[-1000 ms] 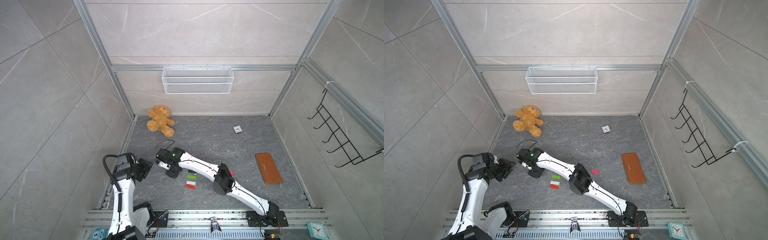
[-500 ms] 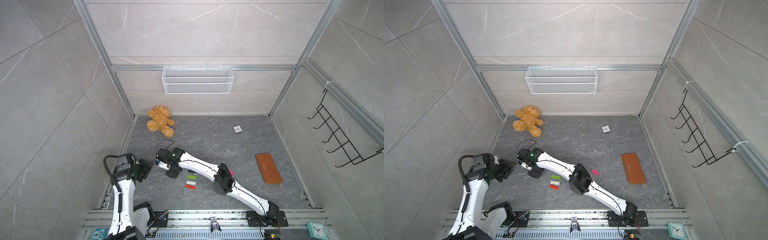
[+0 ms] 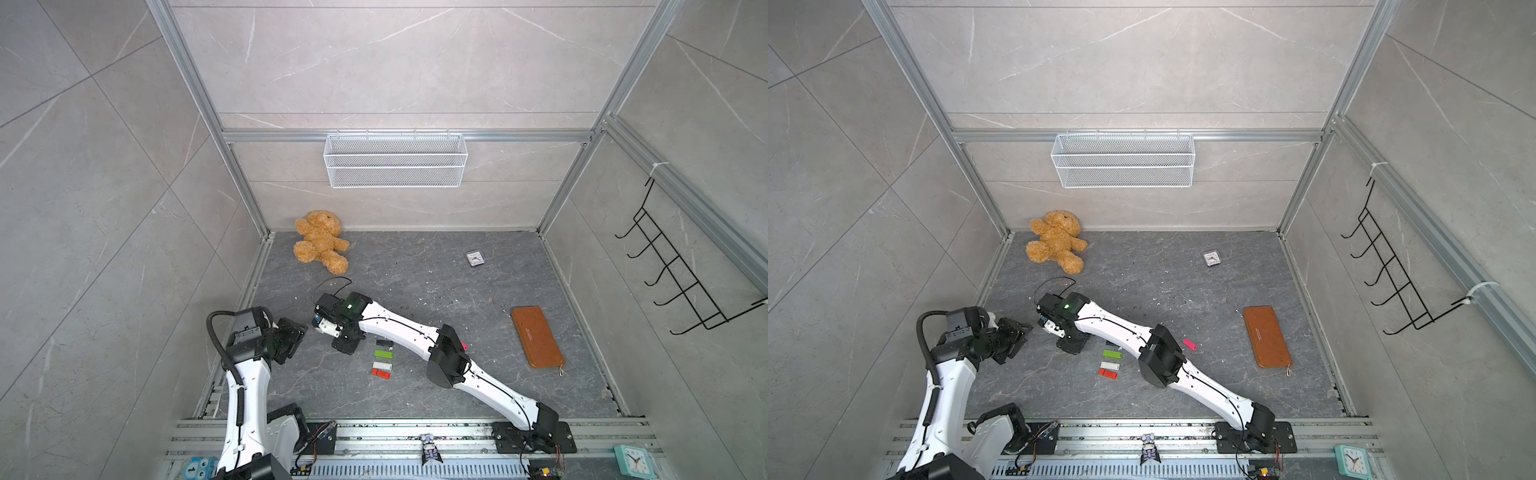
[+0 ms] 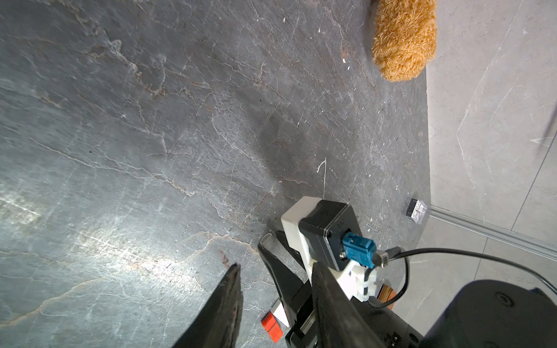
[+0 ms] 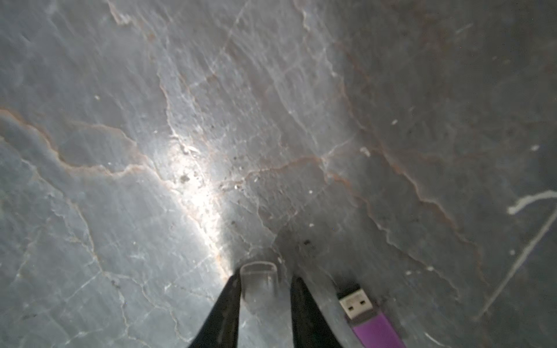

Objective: Close the usb drive cover
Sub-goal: Pick up the cover from the center of the board.

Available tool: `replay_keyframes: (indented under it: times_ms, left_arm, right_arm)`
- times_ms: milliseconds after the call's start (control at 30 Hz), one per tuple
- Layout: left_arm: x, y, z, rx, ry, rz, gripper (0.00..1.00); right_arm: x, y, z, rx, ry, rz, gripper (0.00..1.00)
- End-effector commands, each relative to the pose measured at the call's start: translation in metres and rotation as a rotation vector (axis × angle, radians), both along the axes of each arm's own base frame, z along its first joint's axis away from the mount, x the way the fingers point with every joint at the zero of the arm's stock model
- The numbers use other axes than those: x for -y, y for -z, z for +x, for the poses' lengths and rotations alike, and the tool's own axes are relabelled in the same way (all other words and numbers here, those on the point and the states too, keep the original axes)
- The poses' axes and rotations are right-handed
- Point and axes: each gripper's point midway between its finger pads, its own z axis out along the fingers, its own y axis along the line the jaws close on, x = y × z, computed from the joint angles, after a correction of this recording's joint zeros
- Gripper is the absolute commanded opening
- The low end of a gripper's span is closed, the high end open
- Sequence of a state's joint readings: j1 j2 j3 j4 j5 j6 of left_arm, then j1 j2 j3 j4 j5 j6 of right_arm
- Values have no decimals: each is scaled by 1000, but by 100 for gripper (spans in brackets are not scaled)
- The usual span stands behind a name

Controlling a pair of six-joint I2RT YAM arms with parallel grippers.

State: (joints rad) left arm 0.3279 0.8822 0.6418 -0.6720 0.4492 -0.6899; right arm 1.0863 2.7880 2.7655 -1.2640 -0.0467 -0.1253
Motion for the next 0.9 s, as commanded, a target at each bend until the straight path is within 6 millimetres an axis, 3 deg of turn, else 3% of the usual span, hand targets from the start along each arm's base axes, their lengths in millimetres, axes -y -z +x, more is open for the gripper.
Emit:
replay_keyframes:
  times_ms: [0, 633, 867]
  left_arm:
    - [3, -3, 2, 24, 8, -17, 42]
    - [4, -1, 0, 22, 9, -19, 42]
    - [4, -1, 0, 22, 9, -19, 42]
  right_arm:
    - [14, 39, 3, -35, -4, -71, 32]
    - [15, 48, -2, 2, -69, -113, 37]
    - [16, 53, -1, 19, -78, -124, 32]
